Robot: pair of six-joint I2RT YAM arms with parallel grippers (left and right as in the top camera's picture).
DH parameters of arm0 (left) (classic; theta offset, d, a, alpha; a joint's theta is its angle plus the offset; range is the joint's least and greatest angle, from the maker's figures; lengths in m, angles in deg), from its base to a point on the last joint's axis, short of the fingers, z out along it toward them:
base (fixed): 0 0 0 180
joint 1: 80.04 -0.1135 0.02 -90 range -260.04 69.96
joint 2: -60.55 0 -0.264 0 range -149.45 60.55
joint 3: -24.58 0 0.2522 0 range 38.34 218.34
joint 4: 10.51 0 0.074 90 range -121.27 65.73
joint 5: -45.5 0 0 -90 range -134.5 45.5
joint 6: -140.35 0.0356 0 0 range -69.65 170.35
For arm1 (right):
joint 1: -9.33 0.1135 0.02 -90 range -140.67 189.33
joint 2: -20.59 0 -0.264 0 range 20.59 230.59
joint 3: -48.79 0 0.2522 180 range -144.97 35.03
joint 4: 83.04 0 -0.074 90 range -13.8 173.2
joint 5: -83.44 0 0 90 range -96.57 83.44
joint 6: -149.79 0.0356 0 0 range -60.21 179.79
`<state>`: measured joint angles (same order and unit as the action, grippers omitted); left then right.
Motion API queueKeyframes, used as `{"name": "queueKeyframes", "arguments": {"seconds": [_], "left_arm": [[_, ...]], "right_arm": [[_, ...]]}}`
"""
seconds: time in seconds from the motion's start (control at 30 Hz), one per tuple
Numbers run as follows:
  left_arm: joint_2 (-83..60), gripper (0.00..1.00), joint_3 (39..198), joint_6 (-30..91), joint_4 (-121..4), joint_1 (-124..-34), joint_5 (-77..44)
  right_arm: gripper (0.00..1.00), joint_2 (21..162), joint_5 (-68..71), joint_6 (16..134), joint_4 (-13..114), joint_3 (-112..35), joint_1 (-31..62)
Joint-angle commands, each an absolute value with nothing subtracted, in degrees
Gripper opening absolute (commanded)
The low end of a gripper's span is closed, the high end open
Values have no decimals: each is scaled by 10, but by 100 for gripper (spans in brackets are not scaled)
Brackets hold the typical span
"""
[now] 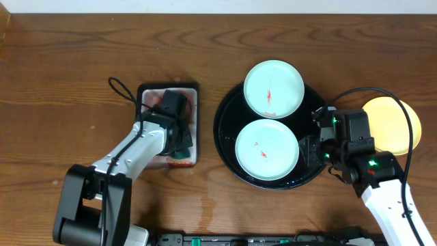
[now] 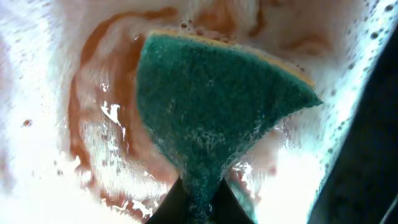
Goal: Clean dirty plates on tray and stack at the side
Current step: 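Grasp the green sponge in the basin with the left gripper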
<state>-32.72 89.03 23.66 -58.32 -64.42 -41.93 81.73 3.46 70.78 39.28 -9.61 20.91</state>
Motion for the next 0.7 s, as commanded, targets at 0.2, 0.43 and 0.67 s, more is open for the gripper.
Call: {"name": "queueKeyframes", "arguments": {"seconds": [0.2, 0.43, 0.67], "left_arm": [[-271, 7, 1025, 252, -736, -632, -436], [-213, 8, 1068, 251, -728, -550, -375], [-253, 7, 1068, 168, -676, -466, -359]], "right_arm": [[26, 920, -7, 755, 418, -101, 202], [44, 1021, 31, 709, 468, -101, 201], [36, 1121, 50, 683, 524, -101, 179]]}}
